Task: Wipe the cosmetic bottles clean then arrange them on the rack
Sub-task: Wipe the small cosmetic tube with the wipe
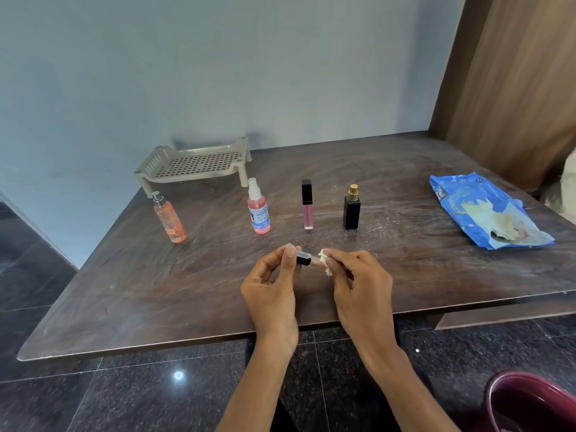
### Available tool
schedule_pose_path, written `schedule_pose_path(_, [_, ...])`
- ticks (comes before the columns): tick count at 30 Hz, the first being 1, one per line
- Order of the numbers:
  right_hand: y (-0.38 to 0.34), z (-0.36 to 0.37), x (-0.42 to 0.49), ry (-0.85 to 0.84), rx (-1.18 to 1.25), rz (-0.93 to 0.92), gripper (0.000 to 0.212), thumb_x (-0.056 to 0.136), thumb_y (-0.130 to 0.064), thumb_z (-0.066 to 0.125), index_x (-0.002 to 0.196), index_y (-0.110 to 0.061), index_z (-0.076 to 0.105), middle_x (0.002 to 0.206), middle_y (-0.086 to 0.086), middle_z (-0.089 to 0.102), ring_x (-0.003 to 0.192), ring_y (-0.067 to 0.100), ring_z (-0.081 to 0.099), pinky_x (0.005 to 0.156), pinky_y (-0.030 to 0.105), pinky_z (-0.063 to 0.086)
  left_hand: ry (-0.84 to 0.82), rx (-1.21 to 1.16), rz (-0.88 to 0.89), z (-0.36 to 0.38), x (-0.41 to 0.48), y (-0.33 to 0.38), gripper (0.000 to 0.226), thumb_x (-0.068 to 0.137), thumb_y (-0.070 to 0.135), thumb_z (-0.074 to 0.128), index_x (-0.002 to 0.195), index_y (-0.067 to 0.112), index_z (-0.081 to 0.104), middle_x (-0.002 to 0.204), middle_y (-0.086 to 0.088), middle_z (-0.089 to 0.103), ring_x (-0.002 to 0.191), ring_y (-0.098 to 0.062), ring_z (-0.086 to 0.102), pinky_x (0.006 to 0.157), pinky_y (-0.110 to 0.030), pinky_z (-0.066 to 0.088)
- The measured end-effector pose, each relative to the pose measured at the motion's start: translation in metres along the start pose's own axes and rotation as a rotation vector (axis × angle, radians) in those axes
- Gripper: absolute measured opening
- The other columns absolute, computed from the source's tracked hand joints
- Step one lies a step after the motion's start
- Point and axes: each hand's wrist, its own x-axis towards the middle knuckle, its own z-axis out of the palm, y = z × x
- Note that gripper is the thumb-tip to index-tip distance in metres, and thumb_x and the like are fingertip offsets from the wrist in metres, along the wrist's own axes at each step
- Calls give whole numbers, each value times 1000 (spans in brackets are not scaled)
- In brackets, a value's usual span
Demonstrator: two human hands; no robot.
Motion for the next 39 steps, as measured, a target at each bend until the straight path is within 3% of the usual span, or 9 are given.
schedule_pose_path(6, [-22,13,8,-56,34,-59,18,94,-16,63,108,-17,74,90,-6,64,81,0,61,69,6,43,-58,28,29,1,-4,1,17,86,12,70,102,9,75,99,-11,78,97,-22,75,83,-27,61])
schedule_pose_path(12, [-30,21,7,-74,56,-100,19,94,-16,62,110,-16,73,90,-3,64,79,3,61,70,11,49,-21,14,52,1,-4,0,15,91,6,65,102,10,75,95,-5,79,92,-16,75,82,-26,61])
schedule_pose_path(16, [-11,6,5,-58,-31,-39,19,94,-17,62,109,-16,73,86,-5,62,75,2,60,69,11,46,-19,-26,39,0,-3,-1,17,94,1,61,102,8,74,99,-12,78,99,-21,74,87,-29,61])
schedule_pose_path(22, [7,-12,8,-39,-140,66,18,93,-13,63,106,-14,75,80,-6,61,72,-2,57,68,2,39,-30,0,61,1,-5,-2,18,95,2,60,108,6,73,103,-11,78,104,-20,73,92,-33,59])
schedule_pose_path(27, [-16,6,14,-96,-81,-12,17,94,-15,62,105,-18,75,82,-3,61,72,4,57,68,8,41,-36,4,80,3,-5,-2,17,95,2,60,104,8,73,99,-12,77,97,-19,73,89,-29,60])
schedule_pose_path(33, [-27,21,14,-112,-26,-89,17,94,-14,62,106,-16,75,85,-1,62,72,2,56,67,6,42,10,0,84,1,-3,-3,17,95,4,61,106,7,73,100,-11,78,96,-19,74,84,-23,59])
schedule_pose_path(36, [-12,10,11,-82,-69,-53,18,94,-16,63,107,-16,75,84,-3,61,71,3,57,67,12,45,1,-22,84,3,-4,-3,17,96,2,59,106,6,73,98,-10,78,96,-17,74,86,-26,60])
schedule_pose_path(39, [3,-5,6,-61,-108,39,18,94,-16,62,107,-17,74,81,-9,58,72,1,57,66,7,41,1,-30,81,3,-5,-3,18,96,1,58,107,7,72,100,-11,78,101,-19,74,90,-29,60])
